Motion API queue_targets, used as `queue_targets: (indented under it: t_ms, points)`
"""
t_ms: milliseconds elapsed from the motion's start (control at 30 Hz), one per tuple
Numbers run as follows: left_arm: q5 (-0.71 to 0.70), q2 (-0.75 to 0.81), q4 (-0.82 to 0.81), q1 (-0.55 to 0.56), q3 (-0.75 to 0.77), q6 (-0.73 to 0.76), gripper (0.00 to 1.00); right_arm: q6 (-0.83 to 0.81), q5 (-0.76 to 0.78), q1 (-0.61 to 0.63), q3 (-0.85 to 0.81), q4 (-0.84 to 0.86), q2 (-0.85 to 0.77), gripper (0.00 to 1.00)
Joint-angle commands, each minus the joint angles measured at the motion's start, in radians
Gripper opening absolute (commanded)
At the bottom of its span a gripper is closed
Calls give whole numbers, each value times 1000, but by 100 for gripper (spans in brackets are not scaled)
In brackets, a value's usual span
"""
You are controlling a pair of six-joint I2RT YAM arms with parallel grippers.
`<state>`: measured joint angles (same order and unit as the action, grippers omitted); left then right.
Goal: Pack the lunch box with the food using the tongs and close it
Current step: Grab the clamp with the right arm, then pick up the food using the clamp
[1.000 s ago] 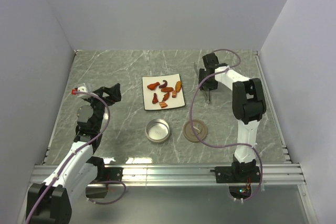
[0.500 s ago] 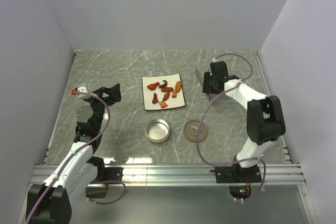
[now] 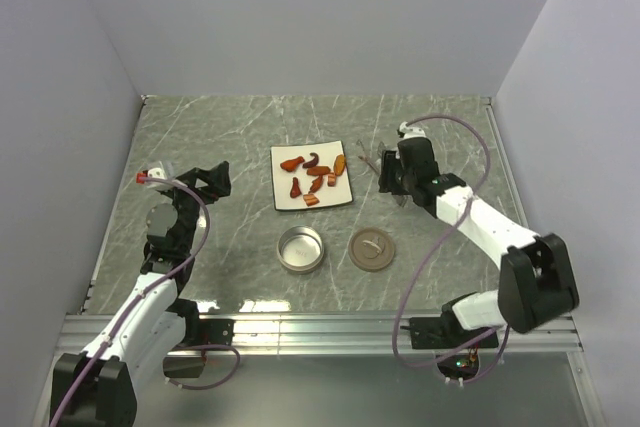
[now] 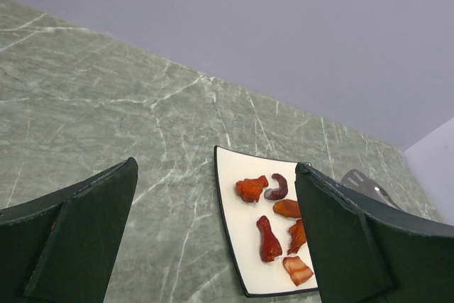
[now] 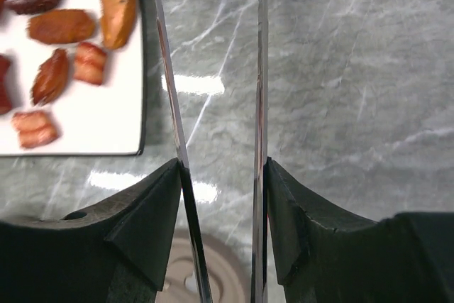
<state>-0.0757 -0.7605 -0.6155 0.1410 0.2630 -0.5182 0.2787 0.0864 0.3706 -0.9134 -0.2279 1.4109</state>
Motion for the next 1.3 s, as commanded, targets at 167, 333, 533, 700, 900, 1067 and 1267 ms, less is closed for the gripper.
queue_targets:
  t_ms: [167, 333, 533, 700, 900, 1067, 1267]
  points:
    - [24, 18, -29, -4, 2, -14, 99, -6, -37, 73, 110, 88, -271, 57]
    - [33, 15, -24, -6, 5, -17, 99, -3, -53, 94, 137, 107, -294, 57]
    - [33, 23, -26, -6, 1, -17, 99, 7, -24, 131, 130, 127, -253, 56]
    - [37, 18, -29, -6, 2, -16, 100, 20, 35, 159, 105, 127, -191, 56]
    - [37, 18, -27, -6, 1, -16, 99, 36, 104, 195, 65, 114, -106, 56]
    - [36, 24, -27, -6, -1, -16, 99, 36, 115, 211, 38, 113, -43, 56]
    - [34, 23, -29, -4, -1, -17, 99, 36, 121, 214, 15, 113, 6, 56]
